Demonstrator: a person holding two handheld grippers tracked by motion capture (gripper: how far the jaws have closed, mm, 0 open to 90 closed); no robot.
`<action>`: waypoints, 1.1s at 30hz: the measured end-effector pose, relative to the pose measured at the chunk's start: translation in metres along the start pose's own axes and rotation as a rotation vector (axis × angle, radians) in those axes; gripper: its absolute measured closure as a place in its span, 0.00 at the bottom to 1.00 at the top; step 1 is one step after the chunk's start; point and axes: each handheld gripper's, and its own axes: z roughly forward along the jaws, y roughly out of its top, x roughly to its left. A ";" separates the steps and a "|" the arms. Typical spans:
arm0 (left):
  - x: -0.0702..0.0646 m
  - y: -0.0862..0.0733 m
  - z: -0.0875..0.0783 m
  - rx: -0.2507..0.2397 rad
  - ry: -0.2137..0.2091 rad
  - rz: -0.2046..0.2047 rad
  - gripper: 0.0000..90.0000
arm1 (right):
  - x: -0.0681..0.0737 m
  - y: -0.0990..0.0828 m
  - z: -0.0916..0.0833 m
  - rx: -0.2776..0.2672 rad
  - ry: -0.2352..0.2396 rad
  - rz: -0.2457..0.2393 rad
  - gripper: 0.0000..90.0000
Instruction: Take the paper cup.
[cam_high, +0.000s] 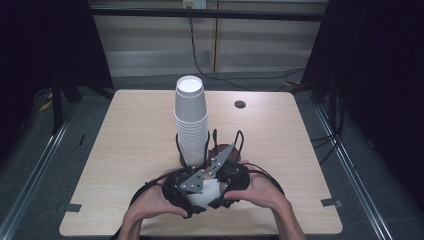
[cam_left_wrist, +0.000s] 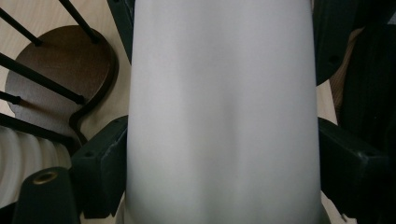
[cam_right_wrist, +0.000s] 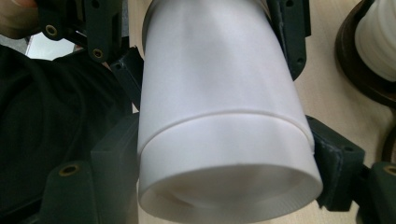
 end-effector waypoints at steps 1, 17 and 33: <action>0.000 0.000 0.000 -0.006 0.009 0.003 0.17 | 0.000 0.000 -0.001 -0.003 -0.003 -0.004 0.26; 0.002 -0.007 -0.004 -0.082 0.010 0.013 0.15 | 0.002 0.002 -0.005 -0.007 -0.019 0.004 0.26; -0.001 -0.010 -0.020 -0.196 0.036 -0.019 0.16 | 0.004 0.003 -0.010 -0.050 -0.020 -0.025 0.26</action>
